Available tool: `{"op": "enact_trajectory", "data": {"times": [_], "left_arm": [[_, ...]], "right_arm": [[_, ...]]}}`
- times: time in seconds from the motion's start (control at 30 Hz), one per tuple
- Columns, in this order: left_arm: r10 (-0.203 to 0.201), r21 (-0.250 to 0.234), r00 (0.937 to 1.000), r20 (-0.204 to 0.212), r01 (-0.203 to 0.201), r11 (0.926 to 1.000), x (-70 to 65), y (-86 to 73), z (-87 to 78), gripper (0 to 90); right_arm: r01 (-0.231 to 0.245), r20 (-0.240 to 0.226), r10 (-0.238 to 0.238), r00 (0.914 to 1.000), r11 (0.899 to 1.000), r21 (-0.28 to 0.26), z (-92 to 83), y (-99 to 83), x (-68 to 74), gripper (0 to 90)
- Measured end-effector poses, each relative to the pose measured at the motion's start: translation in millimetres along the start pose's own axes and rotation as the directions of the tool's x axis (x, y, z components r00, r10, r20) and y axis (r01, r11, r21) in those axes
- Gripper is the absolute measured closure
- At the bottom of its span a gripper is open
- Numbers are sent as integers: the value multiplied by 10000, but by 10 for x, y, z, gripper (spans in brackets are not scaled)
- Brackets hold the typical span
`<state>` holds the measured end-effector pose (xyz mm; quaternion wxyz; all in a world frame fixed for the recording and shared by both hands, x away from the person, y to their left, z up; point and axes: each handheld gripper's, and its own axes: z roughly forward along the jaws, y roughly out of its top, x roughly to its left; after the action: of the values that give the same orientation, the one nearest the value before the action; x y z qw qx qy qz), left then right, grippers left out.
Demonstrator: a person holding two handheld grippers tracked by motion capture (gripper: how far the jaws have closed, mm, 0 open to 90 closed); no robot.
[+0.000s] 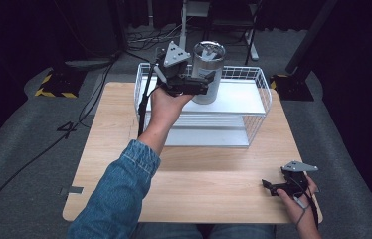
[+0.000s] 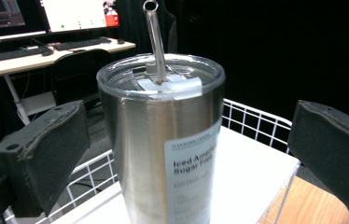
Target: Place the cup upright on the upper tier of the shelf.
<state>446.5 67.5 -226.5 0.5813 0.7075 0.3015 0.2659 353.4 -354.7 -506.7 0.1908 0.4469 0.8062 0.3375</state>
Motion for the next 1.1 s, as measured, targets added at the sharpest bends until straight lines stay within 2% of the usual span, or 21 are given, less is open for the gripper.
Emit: {"op": "enact_trajectory", "data": {"times": [0.13, 0.33, 0.57, 0.73, 1.1], "left_arm": [[86, 20, 10000, -42, -86, 10000, -13, -20, -163, 0], [-101, -73, 9999, 39, 101, 9999, -25, -71, -414, 0], [-18, -242, 10000, 24, 19, 9997, -51, -124, -746, 0], [91, -157, 10000, -28, -91, 9998, -66, -184, -977, 0], [290, -57, 9995, -100, -290, 9996, -78, -460, -1397, 0]], "right_arm": [[1, 1, -1, 10000, 10000, 3, 0, 0, 0, 4], [2, 9, -2, 10000, 10000, -2, 0, 0, 2, 5], [10, 16, -10, 10000, 10000, -3, -1, 0, 2, 6], [1, 10, -1, 10000, 10000, 5, -1, 1, 1, 6], [1, 10, -1, 10000, 10000, 6, -1, 1, 1, 5]]}}
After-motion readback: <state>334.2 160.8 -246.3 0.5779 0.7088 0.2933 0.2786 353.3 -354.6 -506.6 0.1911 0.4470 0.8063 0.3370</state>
